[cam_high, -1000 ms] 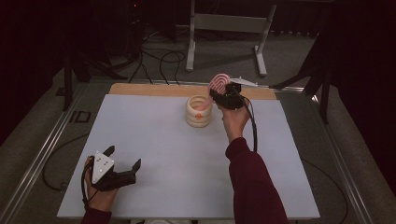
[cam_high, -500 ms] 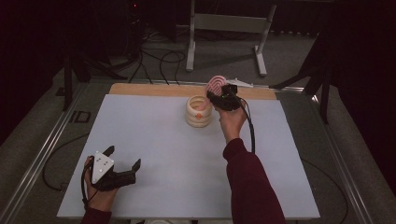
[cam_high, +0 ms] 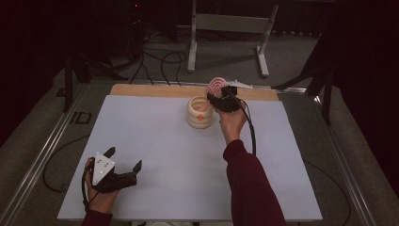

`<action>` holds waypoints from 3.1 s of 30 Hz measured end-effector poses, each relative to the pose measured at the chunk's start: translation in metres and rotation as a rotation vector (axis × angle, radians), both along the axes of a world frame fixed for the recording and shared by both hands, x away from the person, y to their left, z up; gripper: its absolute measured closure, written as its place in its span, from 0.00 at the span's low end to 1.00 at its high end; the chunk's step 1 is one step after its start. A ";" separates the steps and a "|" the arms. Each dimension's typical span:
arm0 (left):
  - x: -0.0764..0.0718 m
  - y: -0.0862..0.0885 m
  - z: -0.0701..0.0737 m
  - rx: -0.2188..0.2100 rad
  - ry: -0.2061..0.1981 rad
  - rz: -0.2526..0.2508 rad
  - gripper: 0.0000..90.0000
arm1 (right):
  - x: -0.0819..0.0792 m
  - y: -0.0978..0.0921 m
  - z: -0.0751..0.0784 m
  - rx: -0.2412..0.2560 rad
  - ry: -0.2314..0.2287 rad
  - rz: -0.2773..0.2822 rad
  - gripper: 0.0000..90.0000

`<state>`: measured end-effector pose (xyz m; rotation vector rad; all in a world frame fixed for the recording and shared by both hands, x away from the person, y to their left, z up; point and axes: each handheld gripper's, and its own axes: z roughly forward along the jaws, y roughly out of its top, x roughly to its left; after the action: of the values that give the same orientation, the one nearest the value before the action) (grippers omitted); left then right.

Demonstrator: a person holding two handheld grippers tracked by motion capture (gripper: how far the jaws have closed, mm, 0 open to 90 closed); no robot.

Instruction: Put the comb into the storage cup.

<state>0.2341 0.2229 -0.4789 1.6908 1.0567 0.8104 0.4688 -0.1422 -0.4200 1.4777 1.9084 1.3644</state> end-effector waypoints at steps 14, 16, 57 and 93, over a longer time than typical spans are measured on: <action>0.000 0.000 0.000 -0.001 -0.001 0.000 0.01 | 0.001 0.005 -0.007 0.001 0.016 0.005 0.71; 0.000 0.000 0.000 -0.001 0.000 0.000 0.01 | 0.001 0.006 -0.008 0.005 0.019 0.007 0.71; -0.002 0.002 -0.001 -0.002 0.003 0.003 0.01 | 0.011 0.003 -0.018 0.066 0.063 -0.012 0.71; -0.002 0.001 -0.001 -0.002 0.006 0.001 0.01 | 0.009 -0.002 -0.018 -0.024 0.054 -0.024 0.56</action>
<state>0.2323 0.2242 -0.4802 1.6916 1.0618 0.8050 0.4782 -0.1438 -0.4379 1.5353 1.9267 1.2991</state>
